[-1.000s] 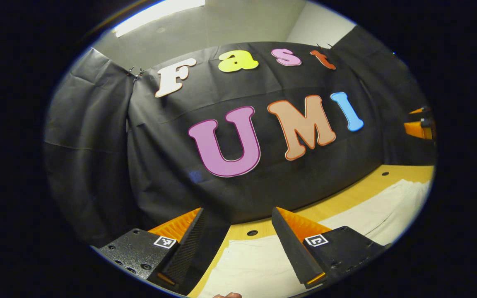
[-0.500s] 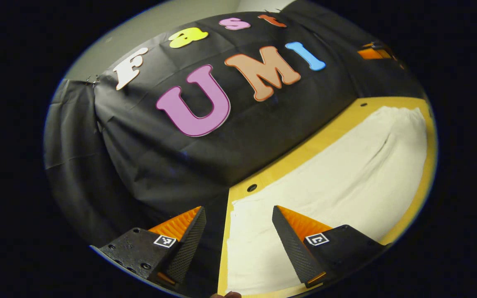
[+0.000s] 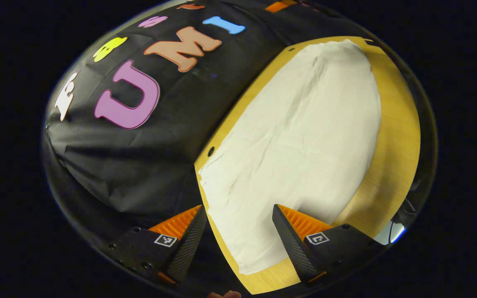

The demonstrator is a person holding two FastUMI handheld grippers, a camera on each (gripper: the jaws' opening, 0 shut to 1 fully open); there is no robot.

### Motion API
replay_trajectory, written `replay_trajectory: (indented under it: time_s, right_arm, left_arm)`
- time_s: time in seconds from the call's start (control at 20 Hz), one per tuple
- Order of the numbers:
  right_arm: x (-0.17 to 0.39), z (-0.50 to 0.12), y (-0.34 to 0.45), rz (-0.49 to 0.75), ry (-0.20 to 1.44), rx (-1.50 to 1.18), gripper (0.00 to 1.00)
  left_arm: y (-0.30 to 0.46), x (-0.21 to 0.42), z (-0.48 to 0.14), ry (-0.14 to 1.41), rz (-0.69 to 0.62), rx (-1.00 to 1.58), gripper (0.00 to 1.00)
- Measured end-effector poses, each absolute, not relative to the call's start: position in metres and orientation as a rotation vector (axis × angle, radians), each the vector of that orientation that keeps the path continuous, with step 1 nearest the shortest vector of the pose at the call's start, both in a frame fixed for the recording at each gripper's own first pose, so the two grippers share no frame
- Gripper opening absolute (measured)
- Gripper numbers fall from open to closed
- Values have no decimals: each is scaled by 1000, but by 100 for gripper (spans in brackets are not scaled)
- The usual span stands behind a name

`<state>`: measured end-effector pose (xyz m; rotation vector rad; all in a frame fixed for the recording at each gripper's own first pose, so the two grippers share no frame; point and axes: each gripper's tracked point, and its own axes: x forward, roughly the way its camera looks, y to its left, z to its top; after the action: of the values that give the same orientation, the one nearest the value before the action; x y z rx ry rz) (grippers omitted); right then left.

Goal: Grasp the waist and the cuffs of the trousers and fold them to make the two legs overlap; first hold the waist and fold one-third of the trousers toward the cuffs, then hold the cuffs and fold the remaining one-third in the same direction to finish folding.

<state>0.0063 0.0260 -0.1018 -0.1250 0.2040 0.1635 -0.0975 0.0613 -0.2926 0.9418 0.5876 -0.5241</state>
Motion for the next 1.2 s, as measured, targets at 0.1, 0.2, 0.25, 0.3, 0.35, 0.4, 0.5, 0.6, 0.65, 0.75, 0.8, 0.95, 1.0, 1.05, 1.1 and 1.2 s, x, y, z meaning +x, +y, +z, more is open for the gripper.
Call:
replay_trajectory:
  time_s: [0.1, 0.2, 0.25, 0.3, 0.35, 0.4, 0.5, 0.6, 0.65, 0.75, 0.8, 0.95, 1.0, 1.05, 1.1, 1.2]
  right_arm:
    - [4, -107, 31, 178, 212, -132, 97]
    - [2, -111, 34, 192, 216, -152, 97]
    - [1, -114, 36, 200, 220, -164, 97]
    - [0, -116, 38, 209, 223, -176, 97]
    - [-2, -119, 39, 218, 226, -187, 97]
    - [-4, -122, 41, 225, 230, -197, 97]
    - [-5, -127, 42, 237, 240, -214, 97]
    - [-8, -132, 43, 246, 254, -223, 98]
    - [-11, -135, 42, 248, 259, -229, 98]
    - [-14, -137, 39, 248, 262, -247, 98]
    - [-17, -138, 38, 249, 265, -254, 97]
    - [-20, -146, 34, 248, 279, -267, 97]
    - [-20, -147, 33, 247, 281, -268, 97]
    - [-21, -149, 34, 248, 286, -267, 98]
    - [-20, -150, 33, 247, 289, -266, 99]
    - [-19, -153, 32, 244, 293, -262, 98]
  left_arm:
    - [71, -104, -307, 646, -555, 988, 97]
    - [80, -125, -320, 693, -590, 1016, 97]
    - [82, -132, -324, 710, -611, 1034, 97]
    - [83, -137, -328, 725, -632, 1057, 97]
    - [81, -141, -330, 735, -655, 1081, 97]
    - [83, -144, -334, 746, -679, 1103, 97]
    - [83, -144, -338, 758, -709, 1141, 97]
    - [80, -146, -337, 767, -731, 1163, 97]
    - [80, -149, -337, 792, -748, 1183, 97]
    - [77, -151, -337, 814, -794, 1193, 96]
    - [76, -154, -338, 816, -809, 1185, 96]
    - [81, -157, -340, 846, -831, 1207, 96]
    - [84, -159, -343, 864, -831, 1213, 96]
    - [82, -159, -342, 862, -834, 1218, 96]
    - [82, -158, -343, 862, -836, 1222, 91]
    - [80, -153, -345, 851, -834, 1244, 94]
